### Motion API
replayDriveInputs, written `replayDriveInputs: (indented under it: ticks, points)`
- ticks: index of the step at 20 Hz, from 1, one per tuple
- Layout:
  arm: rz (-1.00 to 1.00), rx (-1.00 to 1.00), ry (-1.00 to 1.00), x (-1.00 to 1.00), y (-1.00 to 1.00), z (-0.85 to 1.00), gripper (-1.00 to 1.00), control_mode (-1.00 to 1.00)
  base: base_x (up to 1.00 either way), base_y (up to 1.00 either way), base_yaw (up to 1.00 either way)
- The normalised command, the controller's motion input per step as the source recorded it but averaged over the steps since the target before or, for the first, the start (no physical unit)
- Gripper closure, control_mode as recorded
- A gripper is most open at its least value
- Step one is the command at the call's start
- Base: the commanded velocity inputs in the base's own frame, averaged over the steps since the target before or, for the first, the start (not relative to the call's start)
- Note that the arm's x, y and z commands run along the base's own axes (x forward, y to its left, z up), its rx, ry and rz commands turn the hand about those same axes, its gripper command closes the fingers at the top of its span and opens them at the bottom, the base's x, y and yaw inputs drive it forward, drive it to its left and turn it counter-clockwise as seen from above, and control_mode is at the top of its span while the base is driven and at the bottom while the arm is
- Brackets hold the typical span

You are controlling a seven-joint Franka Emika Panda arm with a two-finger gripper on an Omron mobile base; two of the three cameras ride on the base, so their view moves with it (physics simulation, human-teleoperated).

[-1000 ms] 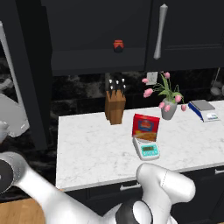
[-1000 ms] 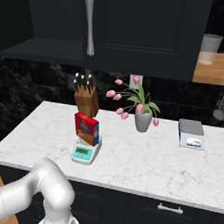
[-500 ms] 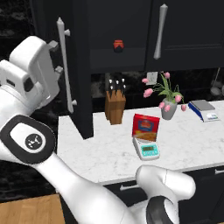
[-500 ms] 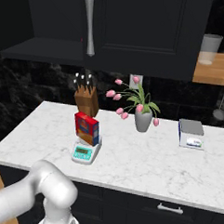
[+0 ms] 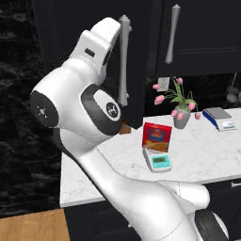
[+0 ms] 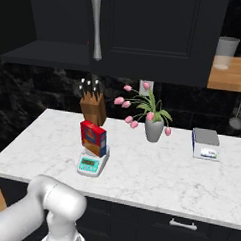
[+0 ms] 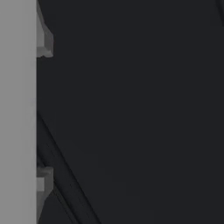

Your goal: Pick the boxed food and place it on the digital scale for weighing, and close the cabinet.

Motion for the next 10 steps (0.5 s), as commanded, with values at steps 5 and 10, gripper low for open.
replayDriveInputs:
  ticks: [5, 10]
  points:
    - [0.17, 0.20, 0.29, 0.74, -1.00, 0.01, -1.00, -1.00, 0.00, 0.00, 0.00]
    - [0.21, 0.21, 0.22, 1.00, -1.00, 0.00, -1.00, -1.00, 0.00, 0.00, 0.00]
